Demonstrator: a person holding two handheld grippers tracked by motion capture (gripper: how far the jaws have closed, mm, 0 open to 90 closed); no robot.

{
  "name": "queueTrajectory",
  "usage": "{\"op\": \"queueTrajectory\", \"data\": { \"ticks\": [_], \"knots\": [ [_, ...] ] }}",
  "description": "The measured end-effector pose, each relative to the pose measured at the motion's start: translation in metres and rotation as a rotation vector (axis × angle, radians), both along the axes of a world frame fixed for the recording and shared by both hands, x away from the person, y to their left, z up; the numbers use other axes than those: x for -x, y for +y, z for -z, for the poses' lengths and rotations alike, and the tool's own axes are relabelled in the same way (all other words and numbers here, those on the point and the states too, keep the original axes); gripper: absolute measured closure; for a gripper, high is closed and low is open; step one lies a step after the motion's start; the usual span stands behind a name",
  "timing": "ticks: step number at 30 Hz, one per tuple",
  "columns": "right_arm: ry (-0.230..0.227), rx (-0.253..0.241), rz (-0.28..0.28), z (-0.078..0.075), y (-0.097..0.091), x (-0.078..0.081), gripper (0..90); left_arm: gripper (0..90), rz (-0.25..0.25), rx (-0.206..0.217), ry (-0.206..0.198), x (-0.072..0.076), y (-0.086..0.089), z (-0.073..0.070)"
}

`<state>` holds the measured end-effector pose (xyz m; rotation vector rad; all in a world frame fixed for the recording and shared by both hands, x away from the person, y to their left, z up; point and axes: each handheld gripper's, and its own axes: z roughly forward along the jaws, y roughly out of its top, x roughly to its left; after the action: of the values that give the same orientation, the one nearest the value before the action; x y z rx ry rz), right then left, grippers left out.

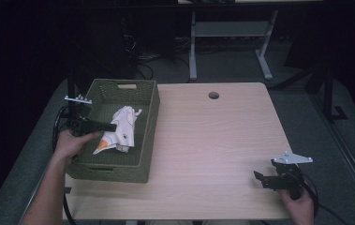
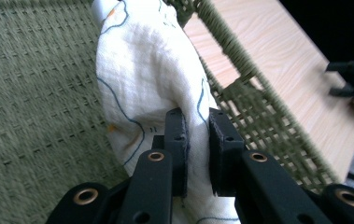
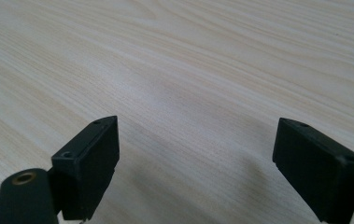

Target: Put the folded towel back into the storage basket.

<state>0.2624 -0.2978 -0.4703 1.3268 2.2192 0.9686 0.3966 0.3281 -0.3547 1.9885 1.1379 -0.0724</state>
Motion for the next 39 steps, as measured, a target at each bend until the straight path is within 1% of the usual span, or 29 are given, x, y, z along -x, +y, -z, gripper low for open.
{"op": "queueTrajectory", "data": {
  "ticks": [3,5,6,7,9,10,11,13,15,16,19,21,25,26,30,33,35,37,38,39],
  "knots": [
    [0.000,0.002,0.001,0.000,0.000,0.000,14.2,80.3,0.023,-0.041,0.001,-0.005,-0.001,0.002],
    [0.005,0.006,0.001,0.001,0.000,-0.001,14.2,80.3,0.021,-0.035,0.001,-0.008,0.000,0.004],
    [0.007,0.010,0.000,0.001,0.000,-0.001,14.2,80.4,0.030,-0.046,0.004,-0.011,0.000,0.005],
    [0.008,0.015,-0.001,0.002,0.001,-0.002,14.2,80.6,0.037,-0.065,0.005,-0.012,0.000,0.005],
    [0.012,0.020,-0.002,0.002,0.001,-0.002,14.2,80.4,0.040,-0.142,0.010,-0.017,-0.002,0.007],
    [0.012,0.023,-0.004,0.003,0.002,-0.003,14.2,77.3,0.026,-0.194,0.000,-0.019,-0.003,0.007],
    [0.015,0.026,-0.006,0.003,0.002,-0.003,14.2,67.8,0.014,-0.210,-0.002,-0.020,-0.003,0.007],
    [0.017,0.025,-0.005,0.003,0.003,-0.003,14.2,63.4,0.000,-0.199,-0.004,-0.020,-0.002,0.007],
    [0.018,0.026,-0.006,0.003,0.003,-0.003,14.2,59.5,-0.016,-0.208,-0.001,-0.019,-0.002,0.005],
    [0.017,0.027,-0.007,0.003,0.003,-0.004,14.2,59.0,-0.016,-0.212,0.002,-0.018,-0.002,0.005],
    [0.019,0.026,-0.009,0.004,0.005,-0.004,14.2,58.1,-0.024,-0.209,-0.006,-0.013,-0.001,0.004],
    [0.017,0.031,-0.023,0.004,0.008,-0.003,14.2,58.1,-0.032,-0.206,-0.008,-0.009,0.000,0.005],
    [0.014,0.037,-0.033,0.003,0.011,-0.002,14.2,59.1,-0.033,-0.215,0.009,-0.003,0.001,0.008],
    [0.008,0.038,-0.035,0.003,0.012,-0.001,14.2,59.1,-0.035,-0.220,0.009,-0.002,0.001,0.008],
    [0.007,0.034,-0.035,0.002,0.012,0.000,14.2,59.0,-0.021,-0.234,0.016,-0.001,-0.002,0.011],
    [0.005,0.033,-0.035,0.002,0.012,0.000,14.2,60.2,-0.006,-0.252,0.042,-0.004,-0.006,0.016],
    [0.005,0.031,-0.033,0.002,0.012,-0.001,14.2,64.6,0.004,-0.266,0.066,-0.006,-0.008,0.020],
    [0.008,0.030,-0.034,0.002,0.011,-0.002,14.2,67.2,0.008,-0.291,0.100,-0.009,-0.011,0.026],
    [0.008,0.030,-0.035,0.003,0.011,-0.002,14.2,68.2,0.009,-0.317,0.119,-0.011,-0.013,0.030],
    [0.008,0.029,-0.036,0.003,0.011,-0.002,14.2,69.3,0.015,-0.333,0.130,-0.012,-0.014,0.033]
  ]
}}
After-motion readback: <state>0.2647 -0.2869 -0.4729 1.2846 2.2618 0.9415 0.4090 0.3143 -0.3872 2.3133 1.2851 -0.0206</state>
